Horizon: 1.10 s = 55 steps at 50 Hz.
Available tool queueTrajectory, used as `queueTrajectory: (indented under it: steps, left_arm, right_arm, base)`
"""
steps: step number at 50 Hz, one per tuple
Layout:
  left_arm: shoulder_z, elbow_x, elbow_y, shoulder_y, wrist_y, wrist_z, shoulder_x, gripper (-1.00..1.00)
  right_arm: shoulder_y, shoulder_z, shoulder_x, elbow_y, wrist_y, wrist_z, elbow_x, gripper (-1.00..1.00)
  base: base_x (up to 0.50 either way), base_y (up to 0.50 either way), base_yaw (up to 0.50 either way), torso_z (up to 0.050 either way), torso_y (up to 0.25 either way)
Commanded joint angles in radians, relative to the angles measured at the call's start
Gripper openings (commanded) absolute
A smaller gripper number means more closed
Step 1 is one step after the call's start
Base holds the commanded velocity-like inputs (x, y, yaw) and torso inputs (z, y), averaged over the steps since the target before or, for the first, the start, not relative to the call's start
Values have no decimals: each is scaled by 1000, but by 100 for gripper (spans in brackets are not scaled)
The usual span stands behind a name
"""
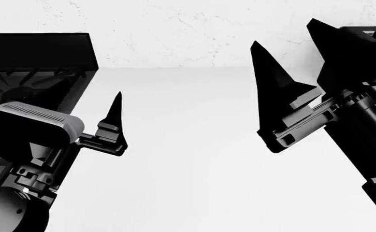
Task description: Pick the tomato, kiwi from the counter and place them in the cabinet. Then close the cabinet.
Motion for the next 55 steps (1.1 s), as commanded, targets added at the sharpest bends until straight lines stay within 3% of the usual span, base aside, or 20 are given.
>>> queueTrajectory:
  steps: [1, 15, 21, 30, 40, 55]
  left_arm:
    - [-3, 0, -1, 3, 1, -1, -5, 100]
    - [-18, -8, 1, 15, 7, -2, -18, 100]
    - [-22, -11, 6, 18, 7, -6, -22, 100]
    - [-20, -9, 9, 21, 9, -7, -22, 100]
    - [-25, -11, 8, 26, 14, -9, -25, 100]
    - [-22, -12, 8, 20, 11, -13, -25, 100]
  right_arm:
    - [-9, 8, 4, -3, -9, 1, 10, 100]
    - [-164, 153, 115, -44, -78, 25, 77, 100]
    - [-411, 369, 189, -78, -134, 0, 98, 100]
    - [-676, 732, 167, -101, -123, -27, 153, 100]
    - [-683, 904, 141, -87, -161, -8, 255, 100]
    - [-537, 901, 65, -18, -351, 31, 407, 100]
  base:
    - [0, 0, 0, 0, 0]
    - [0, 0, 0, 0, 0]
    - [0, 0, 0, 0, 0]
    - [0, 0, 0, 0, 0]
    - [0, 0, 0, 0, 0]
    - [0, 0, 0, 0, 0]
